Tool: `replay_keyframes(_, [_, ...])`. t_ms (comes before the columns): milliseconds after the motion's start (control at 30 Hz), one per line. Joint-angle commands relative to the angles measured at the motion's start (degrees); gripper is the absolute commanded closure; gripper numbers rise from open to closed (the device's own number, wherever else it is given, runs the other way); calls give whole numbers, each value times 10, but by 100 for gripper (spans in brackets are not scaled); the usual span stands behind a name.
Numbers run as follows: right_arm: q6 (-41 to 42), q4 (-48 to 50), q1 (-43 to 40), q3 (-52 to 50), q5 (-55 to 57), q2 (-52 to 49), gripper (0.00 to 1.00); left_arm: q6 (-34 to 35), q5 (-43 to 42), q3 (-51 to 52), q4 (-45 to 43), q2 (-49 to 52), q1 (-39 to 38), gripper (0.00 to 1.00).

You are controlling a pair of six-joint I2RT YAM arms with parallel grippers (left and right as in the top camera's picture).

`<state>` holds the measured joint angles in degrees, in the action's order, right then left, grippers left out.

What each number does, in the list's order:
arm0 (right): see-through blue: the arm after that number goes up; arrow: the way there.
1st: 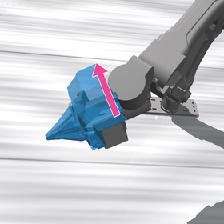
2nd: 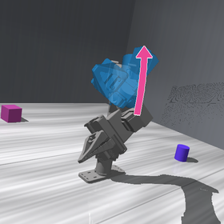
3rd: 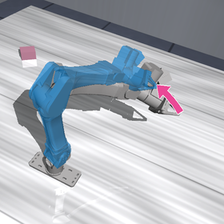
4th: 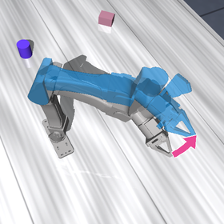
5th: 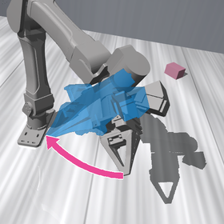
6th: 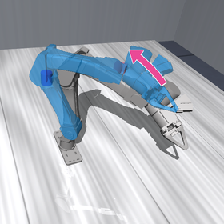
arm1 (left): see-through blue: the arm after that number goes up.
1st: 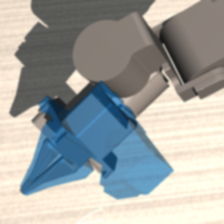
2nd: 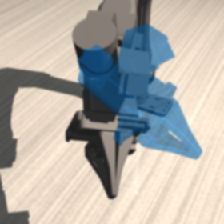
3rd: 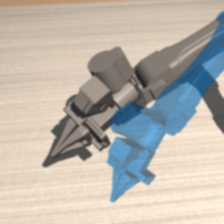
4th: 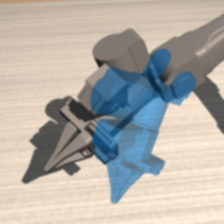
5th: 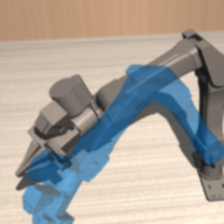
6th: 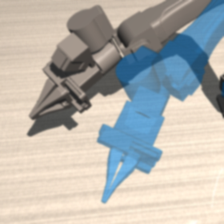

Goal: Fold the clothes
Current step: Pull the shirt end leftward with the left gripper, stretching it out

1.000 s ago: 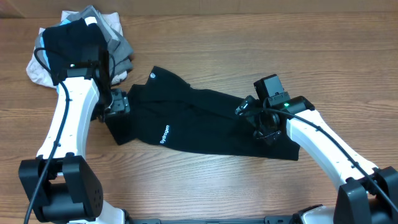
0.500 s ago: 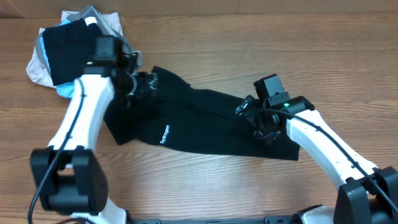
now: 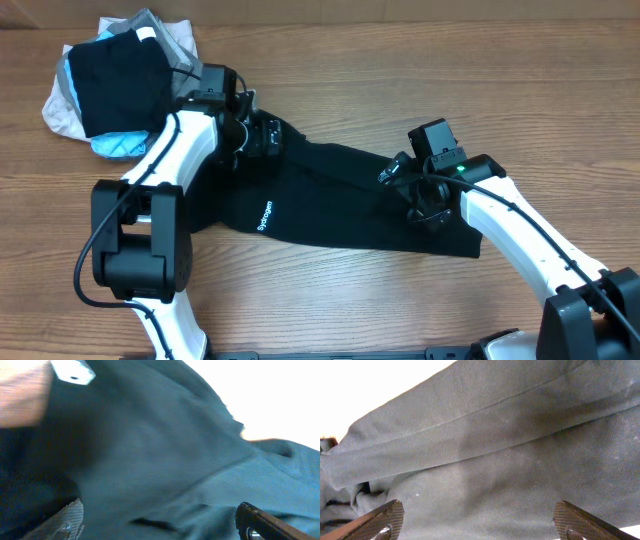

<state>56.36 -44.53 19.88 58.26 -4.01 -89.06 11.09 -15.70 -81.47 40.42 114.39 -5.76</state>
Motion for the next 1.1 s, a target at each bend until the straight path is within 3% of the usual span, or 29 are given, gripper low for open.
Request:
replay_keyframes(0, [3, 4, 0, -2, 20, -2, 0, 31, 76, -16, 10, -7, 19, 0])
replay_keyframes(100, [3, 8, 0, -2, 20, -2, 0, 39, 107, -16, 23, -5, 31, 0])
replay_keyframes(400, [3, 16, 0, -2, 20, -2, 0, 0, 62, -15, 20, 11, 33, 0])
replay_keyframes(567, [3, 16, 0, -2, 20, -2, 0, -23, 12, -15, 12, 32, 33, 8])
replay_keyframes(633, [3, 16, 0, -2, 20, -2, 0, -26, 12, -15, 13, 34, 32, 16])
replay_keyframes(800, [3, 17, 0, -2, 20, -2, 0, -39, 12, -16, 13, 33, 32, 47])
replay_keyframes(833, [3, 17, 0, -2, 20, -2, 0, -39, 12, -16, 13, 33, 32, 48])
replay_keyframes(967, [3, 17, 0, -2, 20, -2, 0, -38, 11, -22, 26, 30, 32, 90])
replay_keyframes(1000, [3, 16, 0, -2, 20, -2, 0, -38, 11, -28, 34, 29, 32, 96])
replay_keyframes(1067, [3, 16, 0, -2, 20, -2, 0, -39, 13, -48, 59, 26, 32, 96])
